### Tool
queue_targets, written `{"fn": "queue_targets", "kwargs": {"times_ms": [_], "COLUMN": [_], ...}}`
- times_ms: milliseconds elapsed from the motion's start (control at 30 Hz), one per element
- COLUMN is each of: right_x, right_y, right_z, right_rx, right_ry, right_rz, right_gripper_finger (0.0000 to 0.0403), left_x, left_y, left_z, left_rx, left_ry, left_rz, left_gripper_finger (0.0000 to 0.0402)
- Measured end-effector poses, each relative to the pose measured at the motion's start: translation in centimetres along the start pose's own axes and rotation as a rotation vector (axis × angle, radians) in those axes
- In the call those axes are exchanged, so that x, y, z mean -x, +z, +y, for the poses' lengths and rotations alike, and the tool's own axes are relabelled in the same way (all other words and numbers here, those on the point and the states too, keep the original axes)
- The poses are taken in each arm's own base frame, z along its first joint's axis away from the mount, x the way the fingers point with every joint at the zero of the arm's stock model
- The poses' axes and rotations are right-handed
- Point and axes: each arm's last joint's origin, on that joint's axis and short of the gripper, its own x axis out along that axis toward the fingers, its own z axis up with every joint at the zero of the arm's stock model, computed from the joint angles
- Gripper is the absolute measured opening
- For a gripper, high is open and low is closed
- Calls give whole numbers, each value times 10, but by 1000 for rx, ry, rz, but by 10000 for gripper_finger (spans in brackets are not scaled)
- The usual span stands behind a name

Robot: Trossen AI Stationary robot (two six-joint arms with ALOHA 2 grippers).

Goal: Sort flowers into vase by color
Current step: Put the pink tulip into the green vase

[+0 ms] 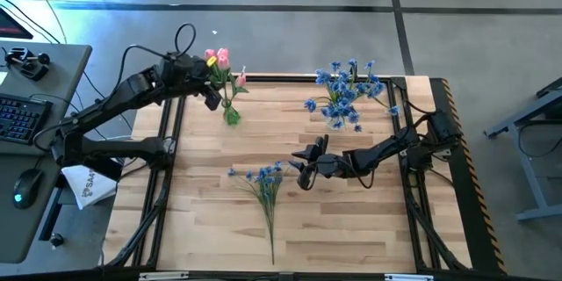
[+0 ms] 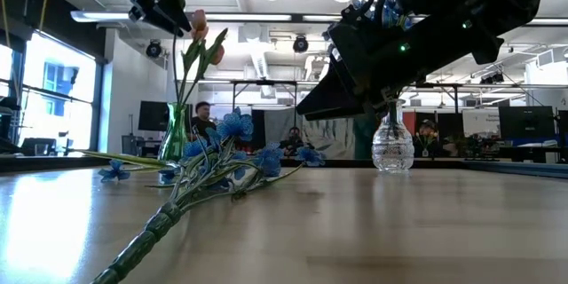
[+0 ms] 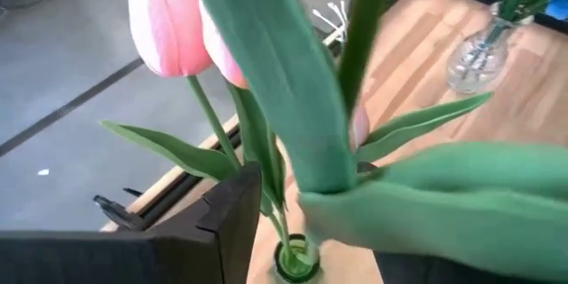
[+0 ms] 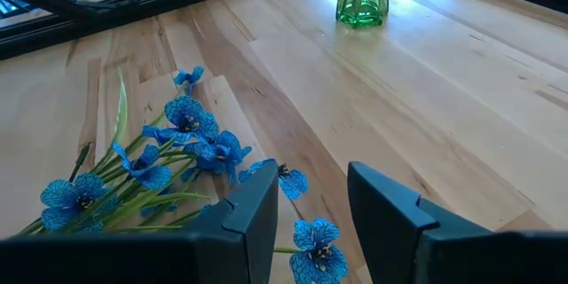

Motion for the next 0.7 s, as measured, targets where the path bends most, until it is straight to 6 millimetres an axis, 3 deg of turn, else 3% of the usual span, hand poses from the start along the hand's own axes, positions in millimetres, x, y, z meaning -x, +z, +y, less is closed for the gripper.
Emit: {"fn": "queue_targets", "kwargs": {"times_ms": [700], "right_x": [0], "right_y": [0], "right_z": [0], "right_rx": [-2], "right_ry": [0], "right_rz": [0], "right_gripper_finger": [134], "left_x": [1], "left_y": [0], "left_z": [6], "left_rx": [-5], "left_ry": [-12], "left_rz": [8], "left_gripper_finger": [188]}}
